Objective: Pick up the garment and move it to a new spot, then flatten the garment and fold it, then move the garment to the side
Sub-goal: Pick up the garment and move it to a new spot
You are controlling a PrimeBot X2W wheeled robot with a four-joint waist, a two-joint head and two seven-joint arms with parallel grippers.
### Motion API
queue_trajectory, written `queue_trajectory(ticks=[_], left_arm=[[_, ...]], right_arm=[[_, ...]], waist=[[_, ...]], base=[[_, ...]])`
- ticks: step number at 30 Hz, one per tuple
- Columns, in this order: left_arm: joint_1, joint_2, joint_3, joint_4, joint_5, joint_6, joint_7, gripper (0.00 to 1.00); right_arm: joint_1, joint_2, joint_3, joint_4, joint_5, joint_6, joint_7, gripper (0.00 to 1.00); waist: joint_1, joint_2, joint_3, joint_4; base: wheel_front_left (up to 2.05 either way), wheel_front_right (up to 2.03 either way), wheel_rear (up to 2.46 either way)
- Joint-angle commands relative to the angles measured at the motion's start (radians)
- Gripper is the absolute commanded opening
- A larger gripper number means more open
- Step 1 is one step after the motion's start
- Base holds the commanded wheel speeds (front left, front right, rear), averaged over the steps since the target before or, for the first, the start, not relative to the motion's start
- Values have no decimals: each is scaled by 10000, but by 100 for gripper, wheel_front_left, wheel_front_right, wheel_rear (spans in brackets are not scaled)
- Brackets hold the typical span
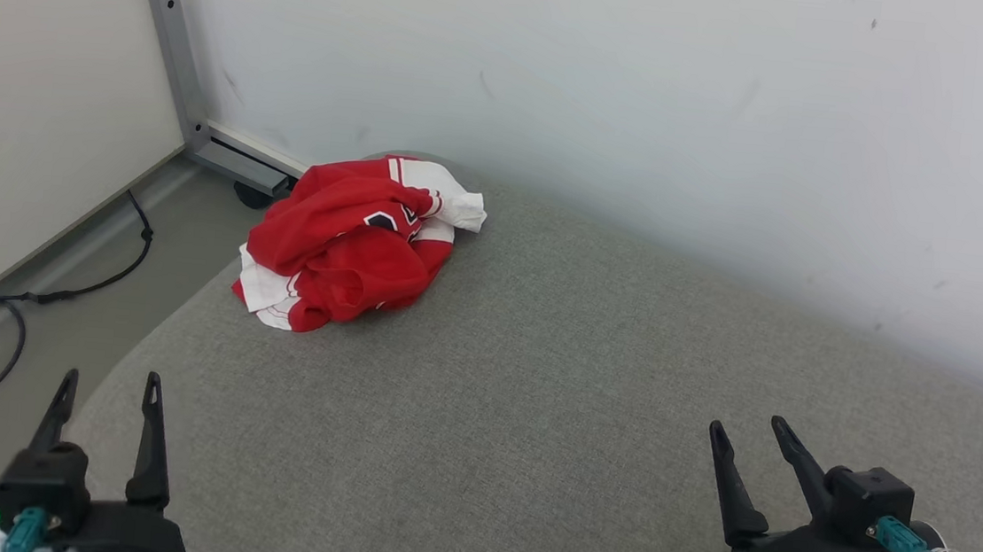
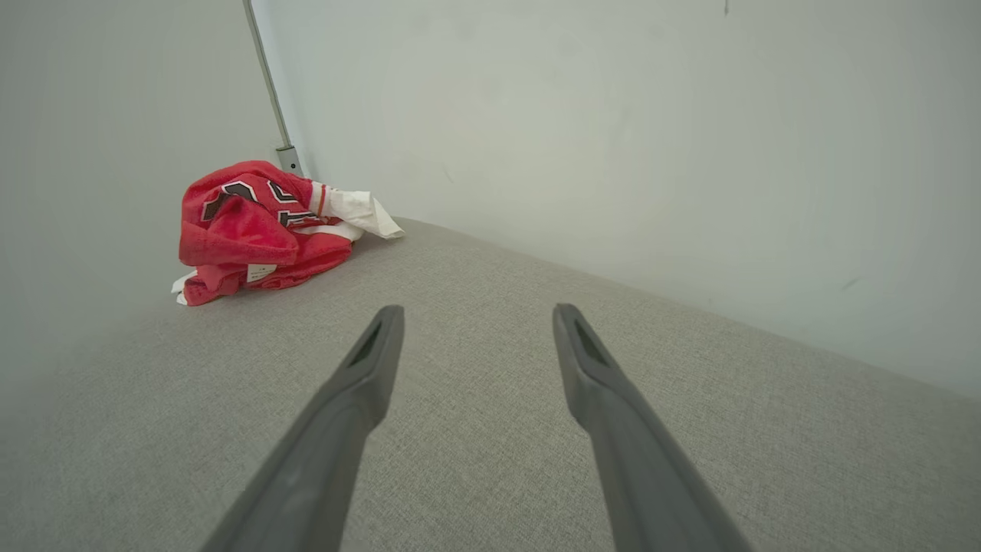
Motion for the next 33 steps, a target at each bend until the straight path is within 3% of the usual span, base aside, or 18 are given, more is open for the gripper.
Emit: queue_trajectory(ticks=[1,9,17,26,33], left_arm=[[-223,40,37,68,-103,-54,-101,100],[-1669,152,359,1459,-597,-483,-455,100],[-3122,492,813,2478,-1093,-883,-705,100],[-4605,1350,1100,3888,-1366,-1569,-679,100],[-5561,1660,1030,4859,-1615,-2134,-457,100]], right_arm=[[-77,-44,8,-39,-62,-3,31,100],[-225,-41,18,-217,-199,-3,194,100],[-568,-43,147,-413,-446,-3,334,100],[-916,-47,-25,-741,-749,-3,477,100],[-1181,-61,-9,-971,-855,-3,516,100]], waist=[[-1,0,17,-103],[-1,0,268,-920],[-1,0,755,-2246],[-1,0,1525,-3635],[-1,0,2102,-4324]], base=[[0,0,0],[0,0,0],[0,0,0],[0,0,0],[0,0,0]])
